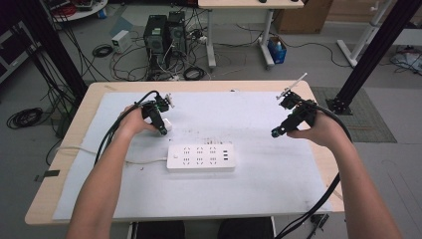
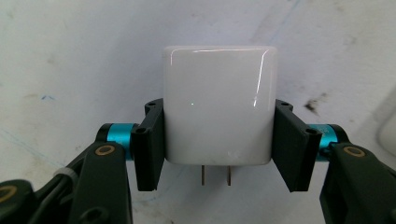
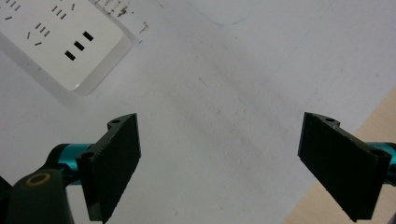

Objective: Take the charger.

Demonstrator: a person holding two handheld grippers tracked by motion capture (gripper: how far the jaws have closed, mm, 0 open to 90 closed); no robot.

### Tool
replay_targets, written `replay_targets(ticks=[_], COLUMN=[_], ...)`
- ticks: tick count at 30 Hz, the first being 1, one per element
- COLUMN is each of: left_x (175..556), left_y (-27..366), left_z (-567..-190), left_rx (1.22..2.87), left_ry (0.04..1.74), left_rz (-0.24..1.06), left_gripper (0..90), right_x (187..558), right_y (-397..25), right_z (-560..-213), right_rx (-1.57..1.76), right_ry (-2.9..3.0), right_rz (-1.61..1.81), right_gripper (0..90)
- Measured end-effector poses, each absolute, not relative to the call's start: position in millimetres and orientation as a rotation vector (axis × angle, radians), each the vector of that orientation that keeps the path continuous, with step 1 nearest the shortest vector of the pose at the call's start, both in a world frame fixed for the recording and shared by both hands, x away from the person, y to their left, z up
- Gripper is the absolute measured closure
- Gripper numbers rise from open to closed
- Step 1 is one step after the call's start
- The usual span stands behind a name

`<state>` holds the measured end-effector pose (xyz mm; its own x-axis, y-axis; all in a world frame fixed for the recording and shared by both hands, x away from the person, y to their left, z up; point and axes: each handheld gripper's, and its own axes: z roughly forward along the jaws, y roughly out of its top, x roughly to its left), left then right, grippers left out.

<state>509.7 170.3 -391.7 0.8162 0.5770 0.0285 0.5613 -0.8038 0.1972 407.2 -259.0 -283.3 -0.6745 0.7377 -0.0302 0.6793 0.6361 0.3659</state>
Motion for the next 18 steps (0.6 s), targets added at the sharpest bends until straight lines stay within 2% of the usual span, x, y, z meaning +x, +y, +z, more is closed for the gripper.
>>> replay_targets(ticks=[9, 10, 18], left_x=[469.4, 457.4, 441.6], left_y=[166.1, 165.2, 163.1], left_z=[-325.4, -305.9, -277.1], left_rx=[2.796, 2.792, 2.795], left_ry=[0.786, 0.745, 0.701], left_rz=[0.174, 0.17, 0.195], left_gripper=[42.5, 42.5, 42.5], right_x=[412.1, 412.8, 410.1], right_y=[-253.3, -251.7, -249.9], right_z=[-287.0, -286.2, -277.6], right_rx=[1.264, 1.29, 1.291], right_ry=[2.686, 2.69, 2.697], right_rz=[0.41, 0.42, 0.432], right_gripper=[13.1, 13.2, 17.0])
